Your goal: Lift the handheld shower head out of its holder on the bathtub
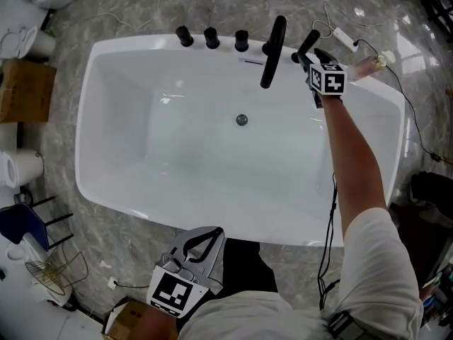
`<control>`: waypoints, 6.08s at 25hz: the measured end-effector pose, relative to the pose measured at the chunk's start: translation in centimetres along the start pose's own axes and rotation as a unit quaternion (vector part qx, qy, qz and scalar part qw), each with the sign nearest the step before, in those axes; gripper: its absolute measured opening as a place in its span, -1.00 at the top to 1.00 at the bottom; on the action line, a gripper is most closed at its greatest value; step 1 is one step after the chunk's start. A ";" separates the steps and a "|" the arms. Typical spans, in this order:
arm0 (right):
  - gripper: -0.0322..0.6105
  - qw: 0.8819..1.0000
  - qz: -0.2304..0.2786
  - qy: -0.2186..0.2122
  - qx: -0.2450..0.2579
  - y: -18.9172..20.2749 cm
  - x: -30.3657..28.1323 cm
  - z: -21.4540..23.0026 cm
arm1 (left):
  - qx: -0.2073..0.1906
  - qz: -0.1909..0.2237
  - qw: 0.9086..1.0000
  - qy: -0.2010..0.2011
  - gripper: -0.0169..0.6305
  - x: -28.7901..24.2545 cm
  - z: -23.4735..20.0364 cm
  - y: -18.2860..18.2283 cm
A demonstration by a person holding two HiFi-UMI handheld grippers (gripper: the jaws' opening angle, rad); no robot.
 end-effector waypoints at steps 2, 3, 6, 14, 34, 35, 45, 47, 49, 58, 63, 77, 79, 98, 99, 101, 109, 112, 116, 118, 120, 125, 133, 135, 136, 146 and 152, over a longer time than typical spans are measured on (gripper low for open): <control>0.14 1.000 0.001 0.003 -0.004 0.1 -0.7 0.0 | 0.003 0.001 1.000 0.000 0.93 -0.2 -0.3 0.2; 0.15 1.000 0.001 0.002 -0.003 0.1 -1.1 -0.1 | 0.004 0.001 1.000 0.001 0.93 -0.2 -0.4 0.3; 0.20 1.000 0.000 0.004 -0.003 0.0 -1.9 -0.3 | 0.007 0.001 1.000 0.001 0.93 0.0 -0.8 0.6; 0.43 1.000 0.007 0.024 -0.014 -0.2 -2.8 -0.1 | 0.010 0.000 1.000 -0.001 0.93 0.0 -1.7 1.4; 0.45 0.999 0.014 0.031 -0.008 -3.0 0.6 -0.7 | 0.002 0.022 1.000 0.009 0.93 1.8 -1.2 0.2; 0.45 0.999 0.015 0.030 -0.007 -3.5 0.9 -0.9 | 0.001 0.023 1.000 0.010 0.93 2.0 -1.1 0.0; 0.45 0.999 0.038 0.035 -0.001 -7.8 4.2 -1.8 | -0.012 0.036 0.999 0.024 0.93 4.4 0.3 -0.5; 0.45 0.998 0.042 0.036 0.001 -8.7 5.0 -2.1 | -0.014 0.039 0.999 0.026 0.93 5.1 0.6 -0.6; 0.45 0.998 0.047 0.039 0.001 -9.5 5.9 -2.2 | -0.017 0.044 0.999 0.026 0.93 5.7 0.8 -0.7; 0.45 0.997 0.066 0.037 0.006 -13.2 9.6 -3.5 | -0.034 0.048 0.998 0.034 0.93 7.7 1.8 -1.4; 0.45 0.996 0.077 0.037 0.010 -15.1 12.0 -3.9 | -0.039 0.039 0.998 0.044 0.93 8.2 3.0 -1.5; 0.45 0.993 0.117 0.019 0.028 -22.3 19.8 -5.9 | -0.040 0.020 0.997 0.066 0.93 9.2 4.9 -1.0; 0.45 0.992 0.122 0.017 0.032 -23.2 21.1 -6.4 | -0.042 0.019 0.997 0.068 0.93 9.6 5.3 -0.9; 0.45 0.980 0.188 0.007 0.068 -31.7 34.0 -11.6 | -0.067 0.008 0.994 0.085 0.93 12.8 7.0 0.2; 0.45 0.979 0.192 0.007 0.069 -32.1 34.9 -11.9 | -0.069 0.009 0.994 0.085 0.93 13.1 7.1 0.2; 0.45 0.977 0.199 0.006 0.074 -33.0 36.4 -12.5 | -0.070 0.012 0.994 0.084 0.93 13.7 7.1 0.1; 0.45 0.971 0.220 0.004 0.092 -35.1 42.4 -15.1 | -0.078 0.013 0.993 0.085 0.93 15.4 7.5 0.2; 0.45 0.970 0.227 0.005 0.092 -35.1 45.0 -16.0 | -0.076 0.013 0.993 0.086 0.93 15.9 7.7 0.7; 0.45 0.967 0.239 0.011 0.088 -35.7 47.8 -17.3 | -0.078 0.013 0.993 0.088 0.93 16.9 7.2 0.7; 0.45 0.965 0.245 0.014 0.088 -36.0 49.1 -17.8 | -0.081 0.015 0.993 0.089 0.93 17.2 7.2 0.6; 0.45 0.964 0.250 0.016 0.092 -36.1 50.6 -18.2 | -0.085 0.017 0.992 0.089 0.93 17.4 7.4 0.5; 0.45 0.959 0.264 0.016 0.102 -36.7 54.7 -19.7 | -0.090 0.020 0.991 0.093 0.93 17.8 7.9 0.5; 0.45 0.951 0.286 0.014 0.113 -36.4 60.4 -22.8 | -0.093 0.022 0.991 0.096 0.93 18.5 8.4 1.9; 0.45 0.951 0.287 0.014 0.110 -35.9 61.4 -23.4 | -0.093 0.022 0.991 0.096 0.93 18.6 8.6 2.1; 0.45 0.952 0.286 0.014 0.110 -35.9 61.8 -23.6 | -0.093 0.022 0.991 0.097 0.93 18.7 8.6 1.9; 0.45 0.957 0.269 0.018 0.102 -34.4 62.3 -25.4 | -0.097 0.025 0.990 0.094 0.93 19.5 7.7 0.6; 0.45 0.958 0.265 0.020 0.109 -34.4 62.1 -25.9 | -0.101 0.031 0.990 0.094 0.93 19.8 7.4 0.0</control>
Point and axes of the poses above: the fingertips, and each gripper's own axes: x backward along the fingers, z to its right, y out of its underside, the point moved 2 cm from there along x, backward along the fingers, and after that the axes turned 12 degrees about z, right-handed, at the moved point
